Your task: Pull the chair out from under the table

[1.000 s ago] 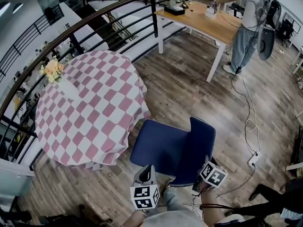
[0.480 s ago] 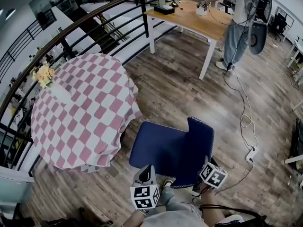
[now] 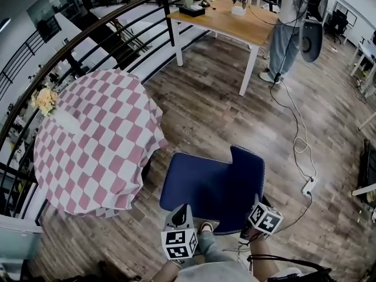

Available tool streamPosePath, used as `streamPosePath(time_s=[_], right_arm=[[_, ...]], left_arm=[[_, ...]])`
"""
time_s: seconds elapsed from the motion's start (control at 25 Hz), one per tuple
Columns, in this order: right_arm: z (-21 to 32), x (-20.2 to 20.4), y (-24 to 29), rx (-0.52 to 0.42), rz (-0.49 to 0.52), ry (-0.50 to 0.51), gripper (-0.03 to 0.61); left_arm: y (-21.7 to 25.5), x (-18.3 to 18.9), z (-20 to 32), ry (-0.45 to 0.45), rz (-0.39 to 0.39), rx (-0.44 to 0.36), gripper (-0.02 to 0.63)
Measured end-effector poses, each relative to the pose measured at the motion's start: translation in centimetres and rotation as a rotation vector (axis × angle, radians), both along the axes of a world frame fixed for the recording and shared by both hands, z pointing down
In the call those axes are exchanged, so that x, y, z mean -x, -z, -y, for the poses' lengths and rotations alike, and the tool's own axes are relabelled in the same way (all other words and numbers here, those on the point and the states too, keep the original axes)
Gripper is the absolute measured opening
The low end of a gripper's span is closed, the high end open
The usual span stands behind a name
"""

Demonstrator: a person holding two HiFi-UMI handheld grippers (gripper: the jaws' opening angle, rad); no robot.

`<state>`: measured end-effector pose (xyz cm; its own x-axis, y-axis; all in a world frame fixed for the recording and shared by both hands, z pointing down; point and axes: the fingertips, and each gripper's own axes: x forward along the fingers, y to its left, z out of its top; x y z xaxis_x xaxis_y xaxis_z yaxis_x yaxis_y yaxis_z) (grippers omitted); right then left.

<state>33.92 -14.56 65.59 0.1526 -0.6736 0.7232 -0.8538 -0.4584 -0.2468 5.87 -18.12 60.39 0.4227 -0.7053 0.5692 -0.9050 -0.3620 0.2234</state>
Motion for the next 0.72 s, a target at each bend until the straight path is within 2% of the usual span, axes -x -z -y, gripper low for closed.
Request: streamPosePath(time_s=[0.16, 0.44, 0.72], right_arm=[[-0.2, -0.5, 0.0, 0.003, -0.023, 0.014, 0.083], [-0.1, -0.1, -0.1, 0.005, -0.052, 0.097, 0.086], [-0.5, -0.2, 0.4, -0.034, -0.028, 0.078, 0.110]], left_arm=[[0.1, -0.4, 0.1, -0.007, 0.000, -0.002, 0.003], [0.1, 0.2, 0.4, 0.011, -0.003, -0.003, 0.003], [0.6, 0.8, 0.5, 0.019, -0.015, -0.011, 0.002]])
